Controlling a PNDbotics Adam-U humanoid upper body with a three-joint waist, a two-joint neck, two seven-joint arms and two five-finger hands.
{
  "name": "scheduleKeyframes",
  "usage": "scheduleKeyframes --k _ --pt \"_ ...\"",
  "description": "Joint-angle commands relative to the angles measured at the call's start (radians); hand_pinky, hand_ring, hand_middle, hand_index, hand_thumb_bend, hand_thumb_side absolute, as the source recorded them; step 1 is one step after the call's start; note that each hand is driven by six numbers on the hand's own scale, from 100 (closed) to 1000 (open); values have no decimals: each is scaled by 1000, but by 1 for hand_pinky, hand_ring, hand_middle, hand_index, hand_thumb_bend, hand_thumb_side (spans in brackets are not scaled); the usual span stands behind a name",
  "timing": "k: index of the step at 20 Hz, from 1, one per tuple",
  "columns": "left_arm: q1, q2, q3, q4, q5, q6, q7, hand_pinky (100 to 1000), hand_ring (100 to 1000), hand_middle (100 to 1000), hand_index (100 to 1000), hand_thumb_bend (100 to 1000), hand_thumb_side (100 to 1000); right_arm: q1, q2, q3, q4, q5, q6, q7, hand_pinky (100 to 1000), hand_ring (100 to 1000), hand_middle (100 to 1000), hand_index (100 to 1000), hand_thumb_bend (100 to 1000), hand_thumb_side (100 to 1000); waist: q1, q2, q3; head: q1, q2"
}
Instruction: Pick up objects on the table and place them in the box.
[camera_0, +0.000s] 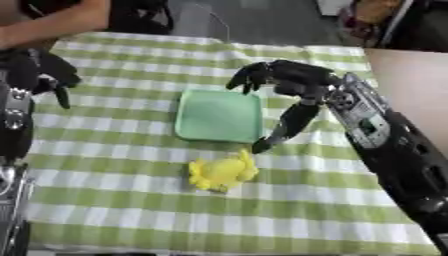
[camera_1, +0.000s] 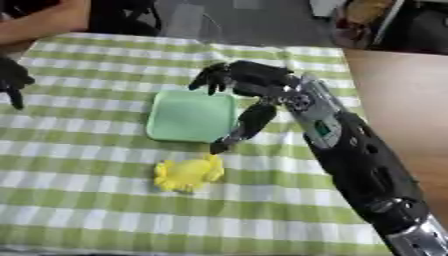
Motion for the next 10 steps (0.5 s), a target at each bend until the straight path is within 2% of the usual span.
scheduleKeyframes --k 1,10 --pt "-15 12 0 -15 5 -3 -4 236 476 497 433 601 998 -14 11 -3 16 12 -8 -2 658 699 812 906 796 600 7 -8 1 -11 -1" --pt "-16 12 -1 -15 6 -3 -4 236 476 497 433 600 998 -7 37 -3 64 35 -21 -8 644 689 804 904 793 584 8 -6 1 -11 -1"
